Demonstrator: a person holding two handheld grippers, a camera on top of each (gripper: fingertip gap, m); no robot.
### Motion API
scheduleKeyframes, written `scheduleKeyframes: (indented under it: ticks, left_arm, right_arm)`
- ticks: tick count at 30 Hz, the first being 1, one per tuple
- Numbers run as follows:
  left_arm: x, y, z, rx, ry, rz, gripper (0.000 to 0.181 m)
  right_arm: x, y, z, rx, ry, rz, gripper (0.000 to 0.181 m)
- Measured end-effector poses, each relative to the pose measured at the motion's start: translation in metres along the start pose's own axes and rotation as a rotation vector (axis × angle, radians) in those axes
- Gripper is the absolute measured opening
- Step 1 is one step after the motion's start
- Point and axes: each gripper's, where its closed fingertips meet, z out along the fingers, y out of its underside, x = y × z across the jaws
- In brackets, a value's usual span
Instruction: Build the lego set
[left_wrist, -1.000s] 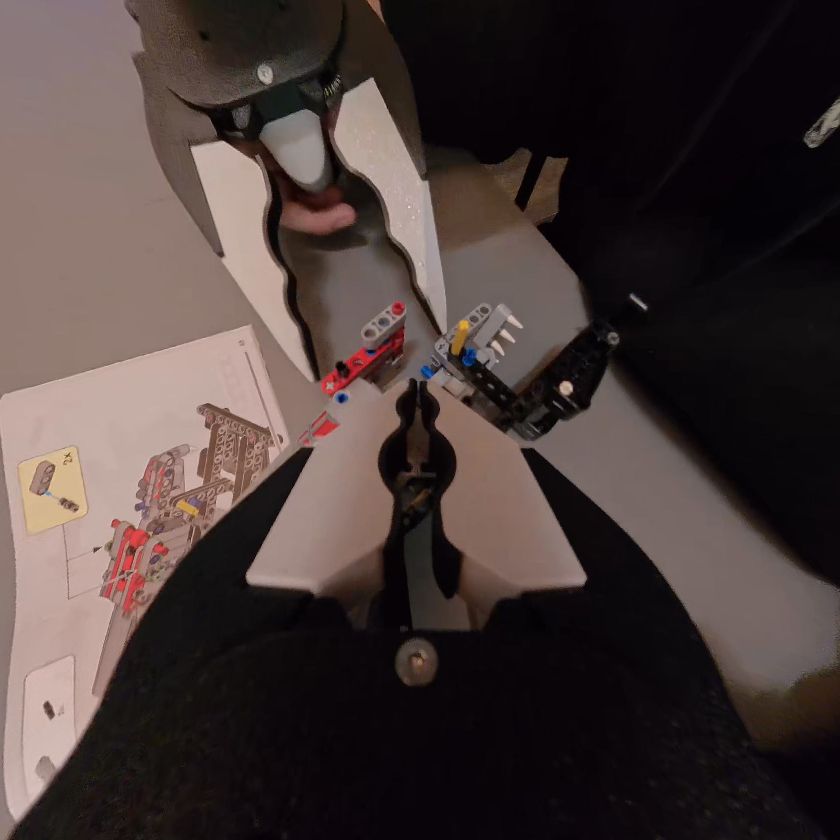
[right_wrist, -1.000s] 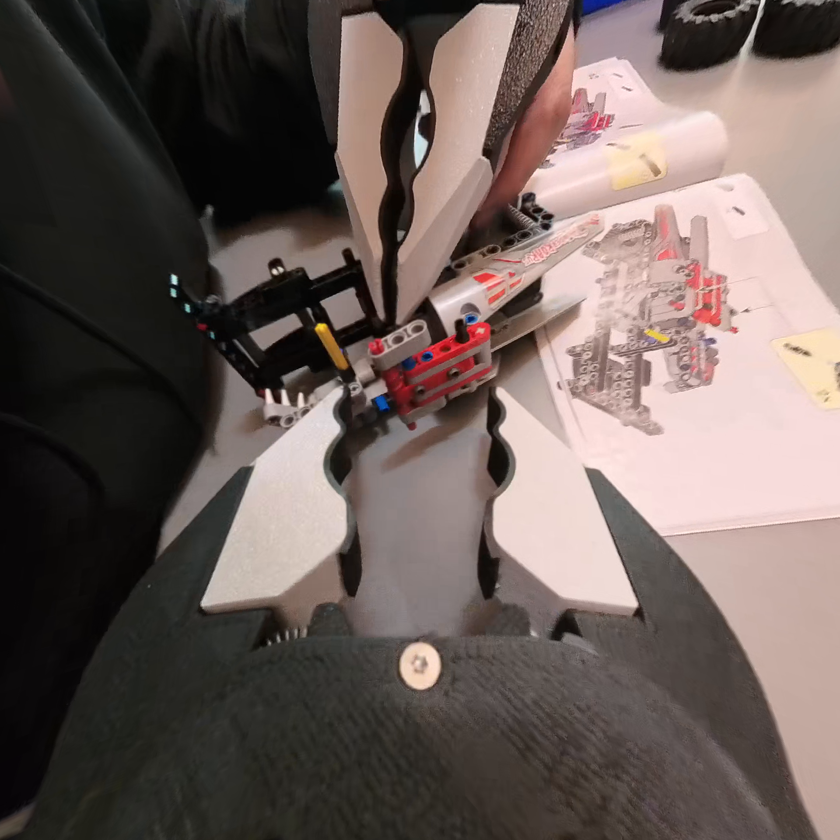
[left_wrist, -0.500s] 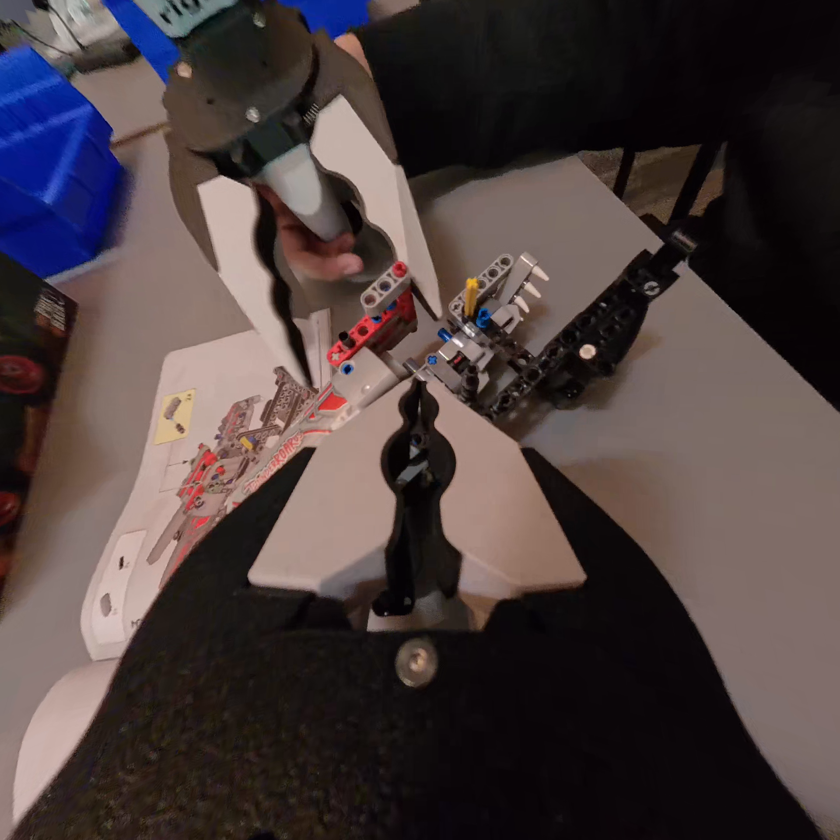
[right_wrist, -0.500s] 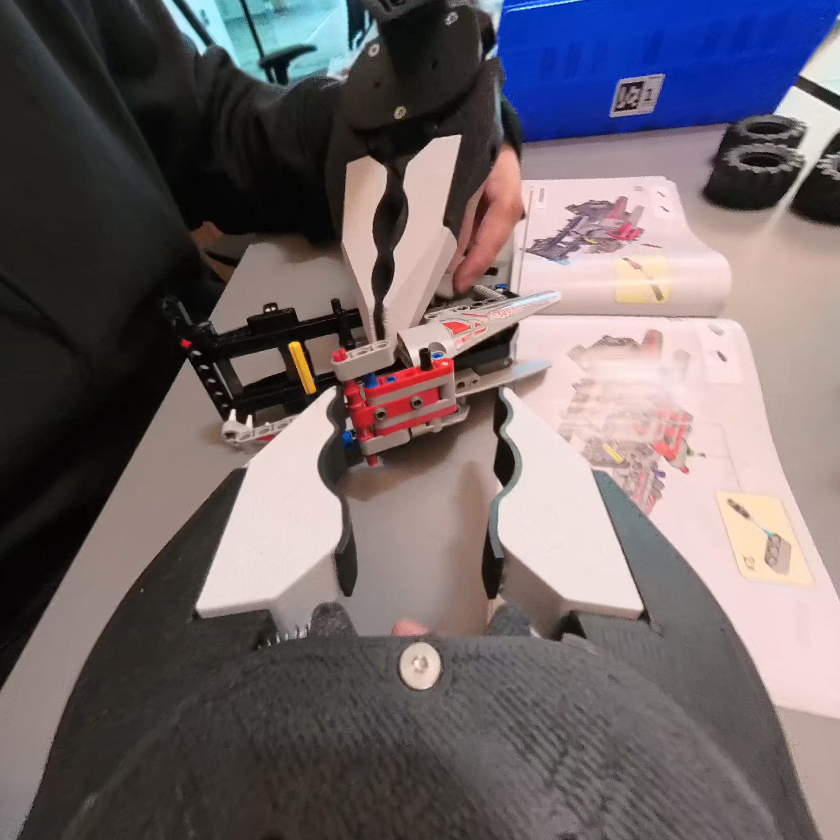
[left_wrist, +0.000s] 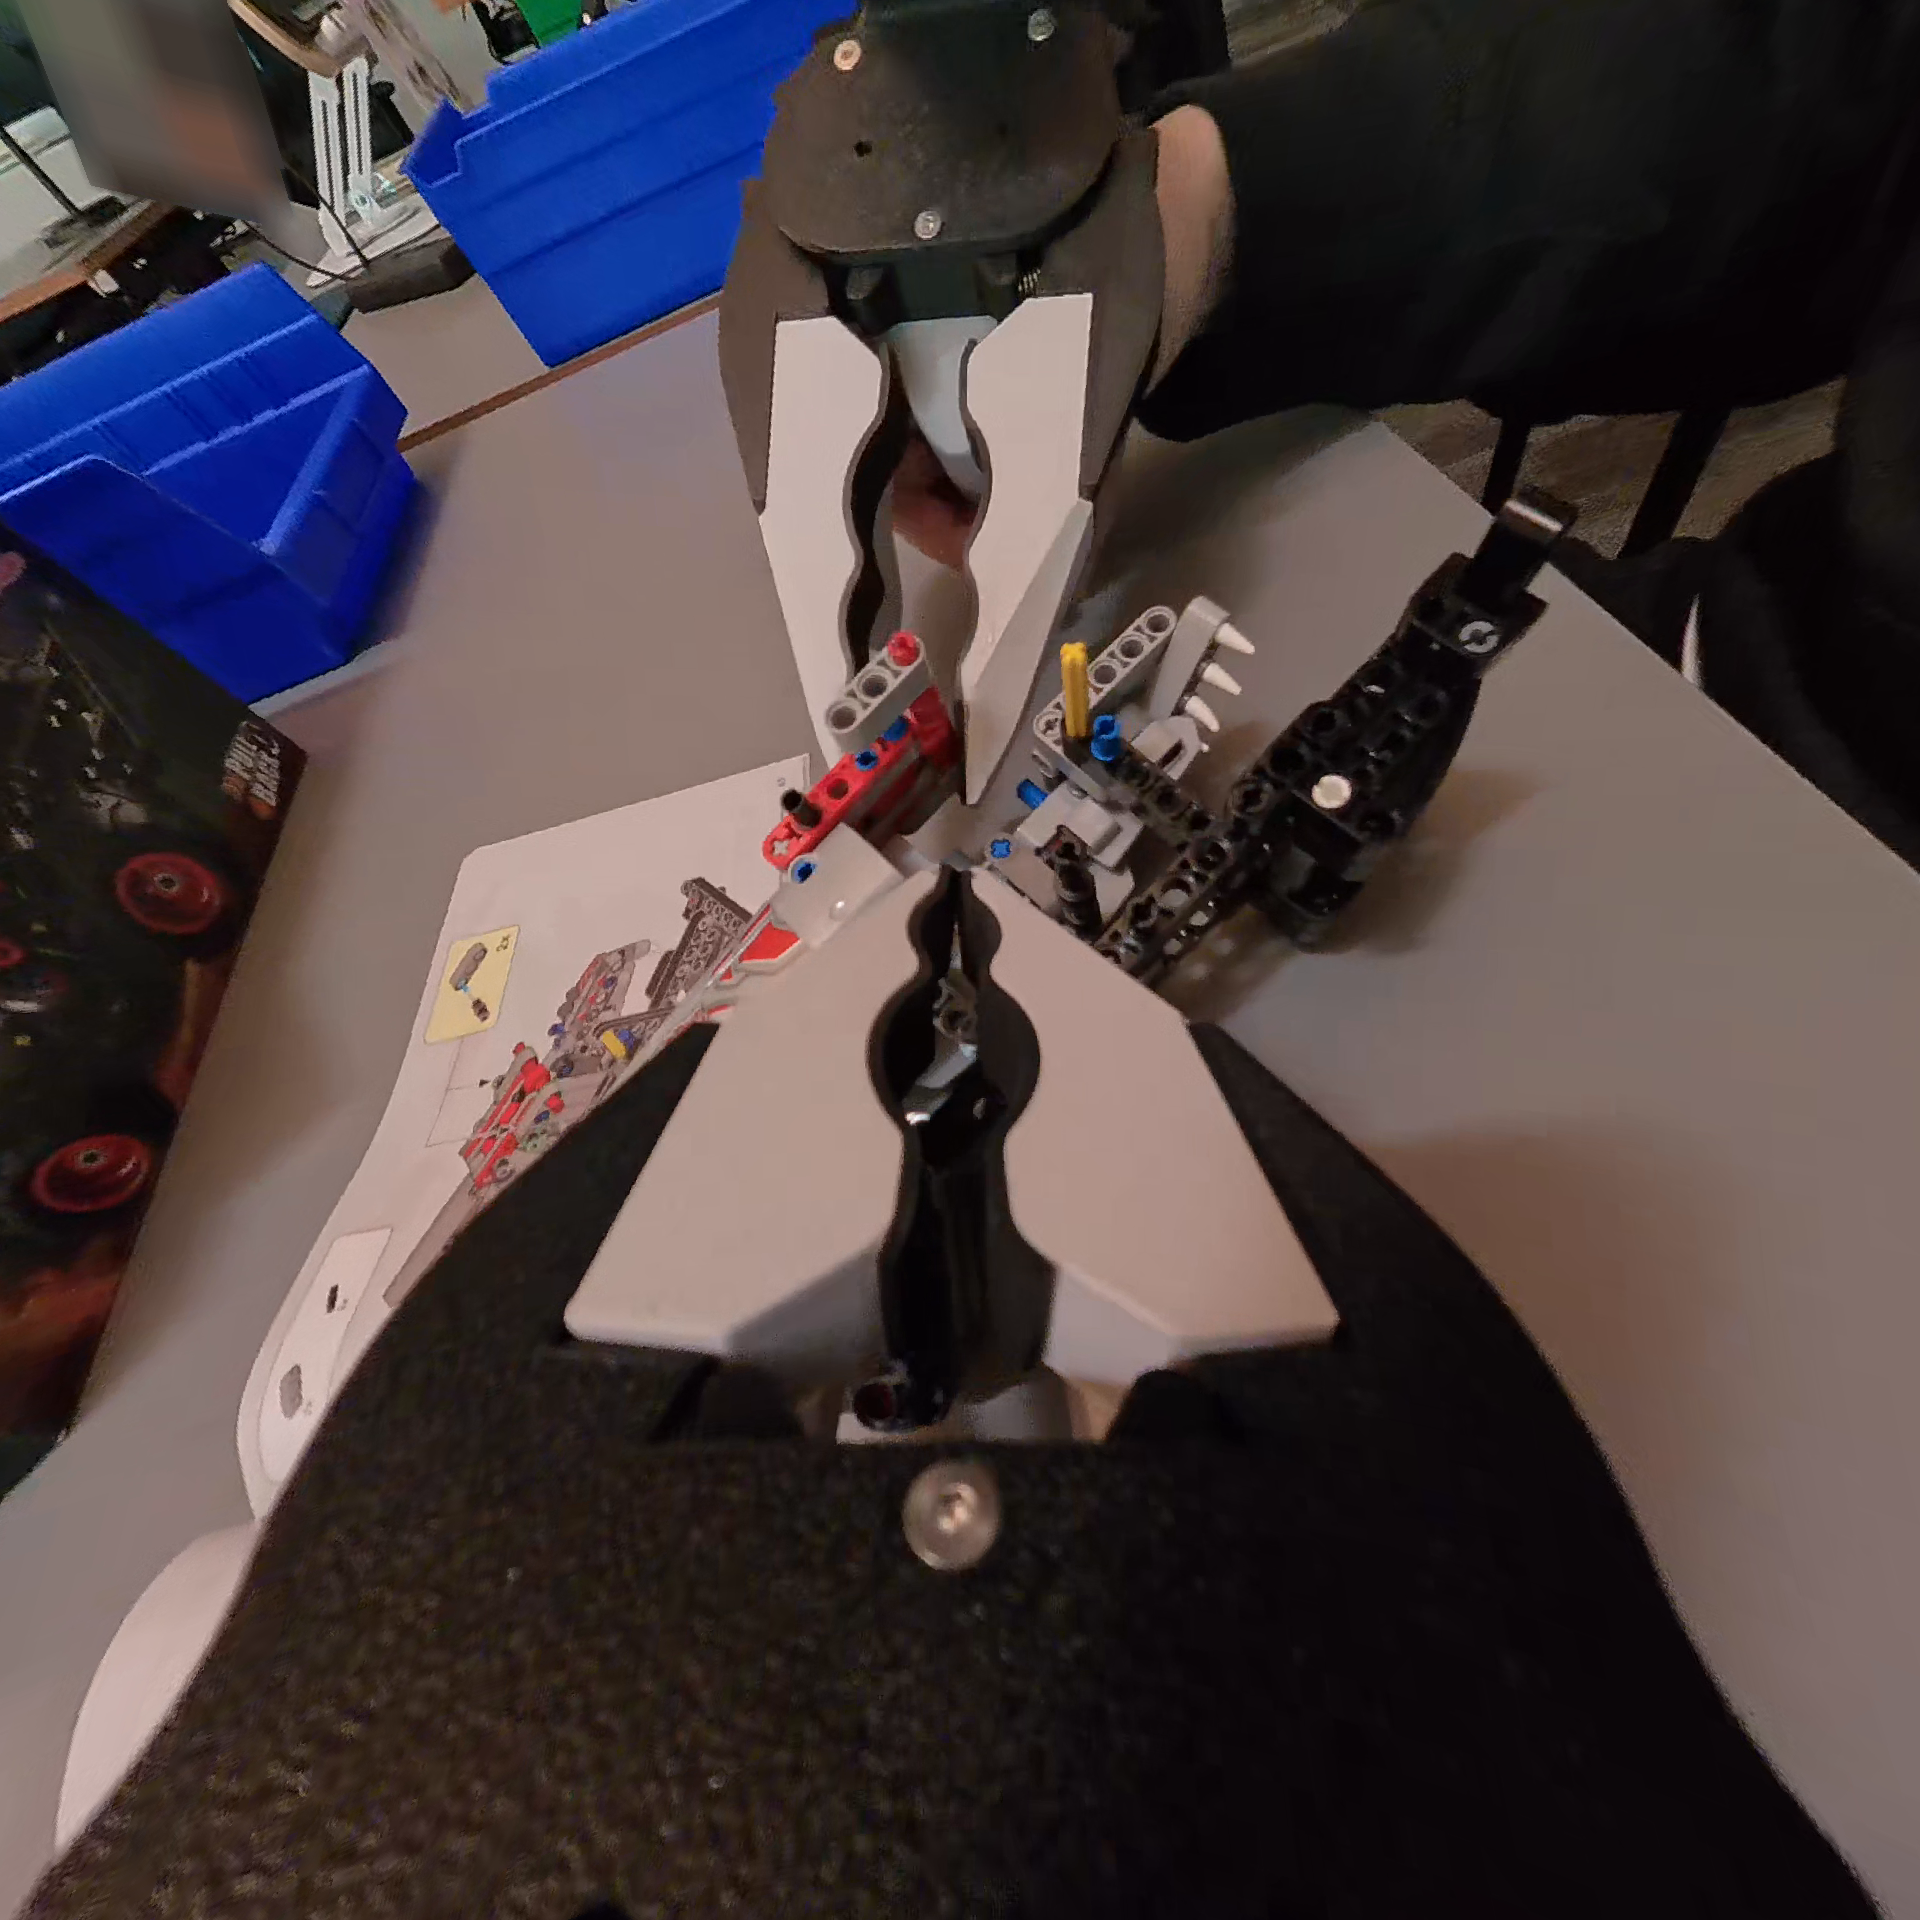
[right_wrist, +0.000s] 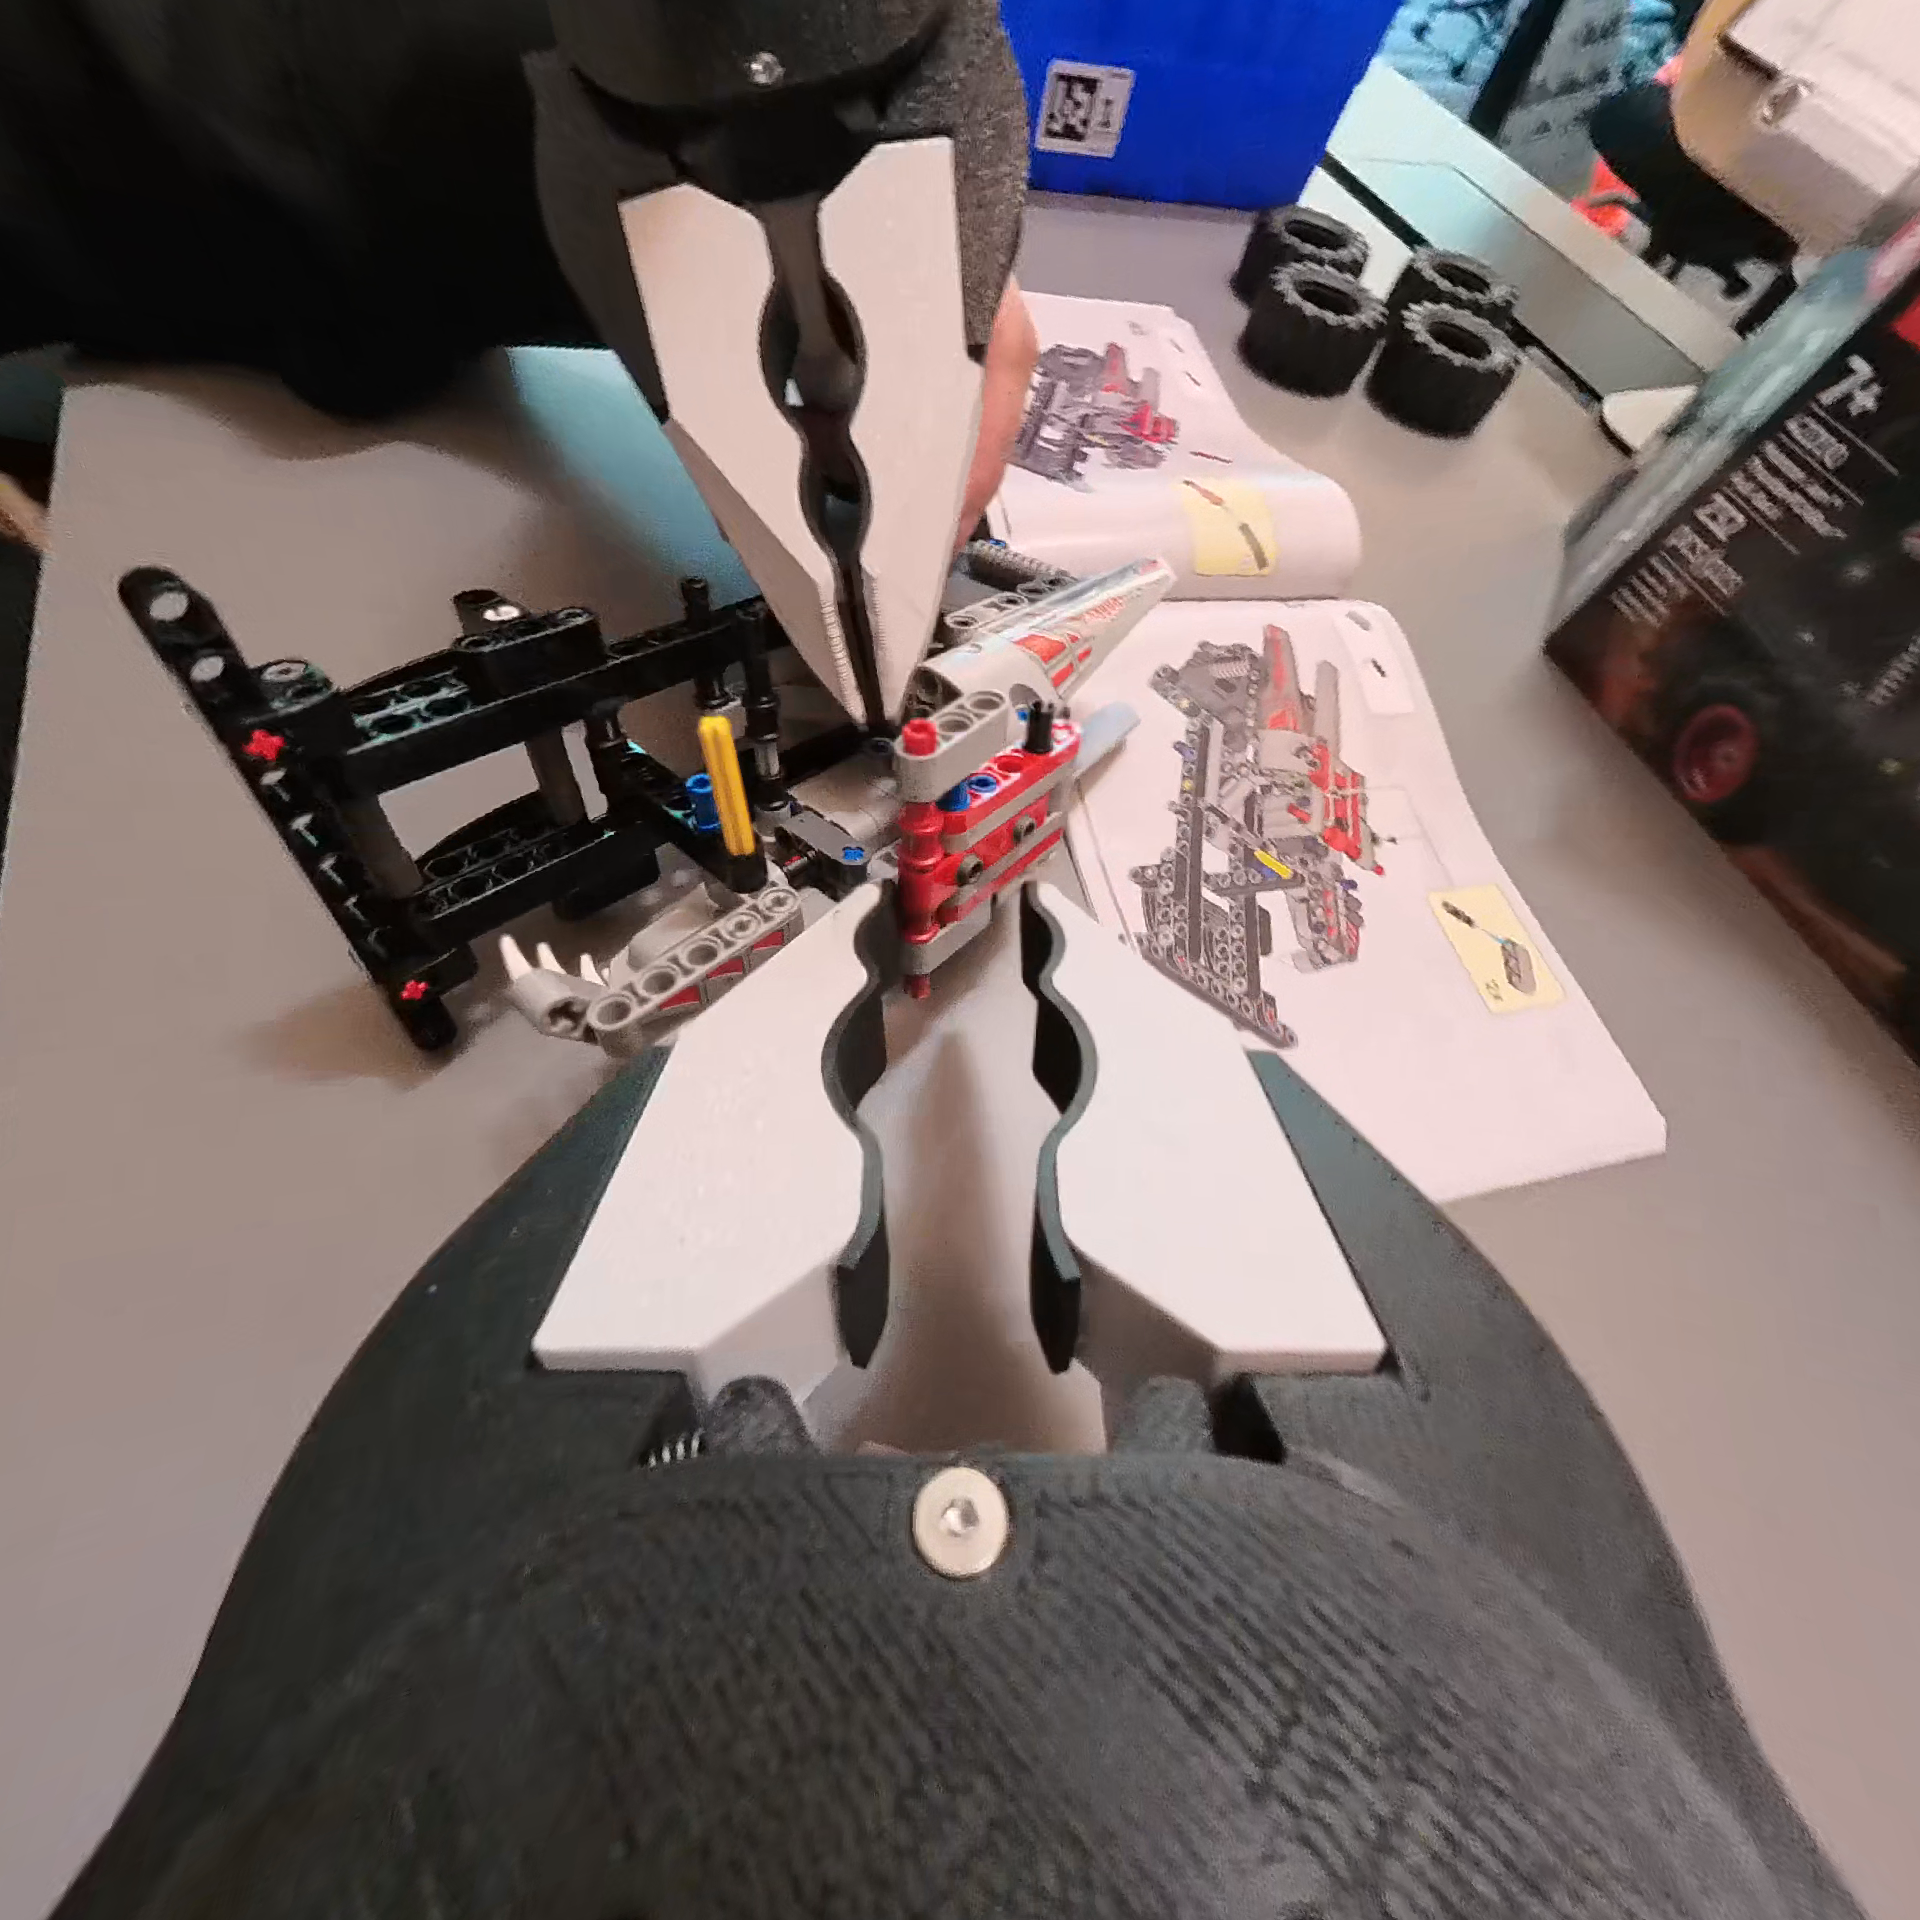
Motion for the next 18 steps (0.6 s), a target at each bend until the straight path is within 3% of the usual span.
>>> scheduleKeyframes:
  ticks: [6,10,18]
  left_arm:
    - [-0.005,0.000,0.000,0.005,-0.047,-0.002,0.000]
    - [-0.009,-0.001,-0.003,0.006,-0.081,0.013,0.000]
    - [-0.002,-0.023,-0.010,0.101,-0.067,-0.007,0.005]
  right_arm:
    - [0.010,0.003,0.002,-0.010,0.167,0.103,0.011]
    - [0.009,0.005,0.007,-0.040,0.166,0.155,0.011]
    - [0.015,-0.012,-0.003,-0.084,0.304,-0.165,0.009]
